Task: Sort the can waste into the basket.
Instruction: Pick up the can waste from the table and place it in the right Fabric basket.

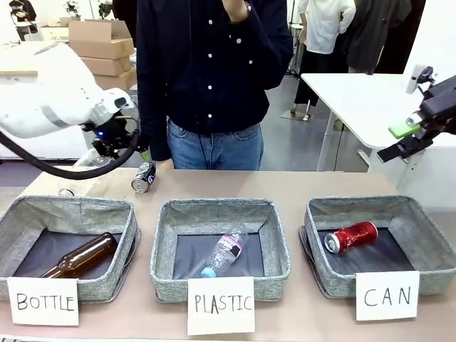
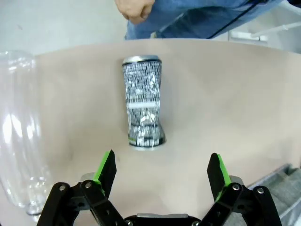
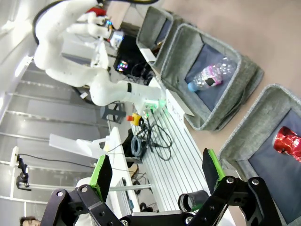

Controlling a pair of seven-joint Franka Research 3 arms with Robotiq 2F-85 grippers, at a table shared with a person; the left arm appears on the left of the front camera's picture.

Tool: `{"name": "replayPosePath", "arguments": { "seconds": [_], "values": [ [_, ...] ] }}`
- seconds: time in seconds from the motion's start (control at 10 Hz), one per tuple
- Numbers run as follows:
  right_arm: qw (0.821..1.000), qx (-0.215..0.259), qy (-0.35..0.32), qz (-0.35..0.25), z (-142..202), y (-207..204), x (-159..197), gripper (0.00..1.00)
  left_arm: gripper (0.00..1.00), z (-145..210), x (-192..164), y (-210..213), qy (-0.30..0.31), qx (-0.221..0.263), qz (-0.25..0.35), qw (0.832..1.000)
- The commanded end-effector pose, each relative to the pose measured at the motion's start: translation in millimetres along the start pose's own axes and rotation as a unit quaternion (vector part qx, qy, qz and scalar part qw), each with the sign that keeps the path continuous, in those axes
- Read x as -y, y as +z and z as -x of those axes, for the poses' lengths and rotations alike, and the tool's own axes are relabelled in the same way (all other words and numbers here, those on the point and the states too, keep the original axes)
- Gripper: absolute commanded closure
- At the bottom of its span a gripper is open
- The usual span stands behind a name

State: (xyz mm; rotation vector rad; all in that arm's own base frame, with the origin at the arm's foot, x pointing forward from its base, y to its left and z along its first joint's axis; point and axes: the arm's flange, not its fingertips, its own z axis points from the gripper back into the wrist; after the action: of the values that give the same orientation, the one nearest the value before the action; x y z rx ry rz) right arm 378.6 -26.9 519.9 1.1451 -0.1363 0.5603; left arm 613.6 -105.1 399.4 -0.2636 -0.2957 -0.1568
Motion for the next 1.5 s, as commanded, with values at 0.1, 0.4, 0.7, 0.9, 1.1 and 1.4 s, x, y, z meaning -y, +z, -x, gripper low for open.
{"name": "replayPosePath", "arguments": {
  "seconds": [0.1, 0.4, 0.7, 0.9, 1.1, 1.4],
  "values": [
    [1.0, -0.003, 0.012, 0.002, 1, 3, -1, 0.0, 0.0, -35, 7, -37, -0.002, -0.037, -0.052, 0.998],
    [1.0, -0.003, 0.012, 0.002, 1, 3, -1, 0.0, 0.0, -47, 5, -88, 0.004, -0.059, -0.075, 0.995],
    [1.0, -0.003, 0.012, 0.002, 1, 3, -1, 0.0, 0.12, -47, -2, -104, 0.029, -0.056, -0.096, 0.993],
    [1.0, -0.003, 0.012, 0.002, 1, 3, -1, 0.0, 0.72, -47, -1, -106, 0.033, -0.061, -0.103, 0.992],
    [1.0, -0.003, 0.012, 0.002, 1, 3, -1, 0.0, 1.0, -47, 1, -105, 0.031, -0.062, -0.101, 0.992],
    [1.0, -0.003, 0.012, 0.002, 1, 3, -1, 0.0, 1.0, -45, 7, -99, 0.04, -0.058, -0.1, 0.992]
  ]
}}
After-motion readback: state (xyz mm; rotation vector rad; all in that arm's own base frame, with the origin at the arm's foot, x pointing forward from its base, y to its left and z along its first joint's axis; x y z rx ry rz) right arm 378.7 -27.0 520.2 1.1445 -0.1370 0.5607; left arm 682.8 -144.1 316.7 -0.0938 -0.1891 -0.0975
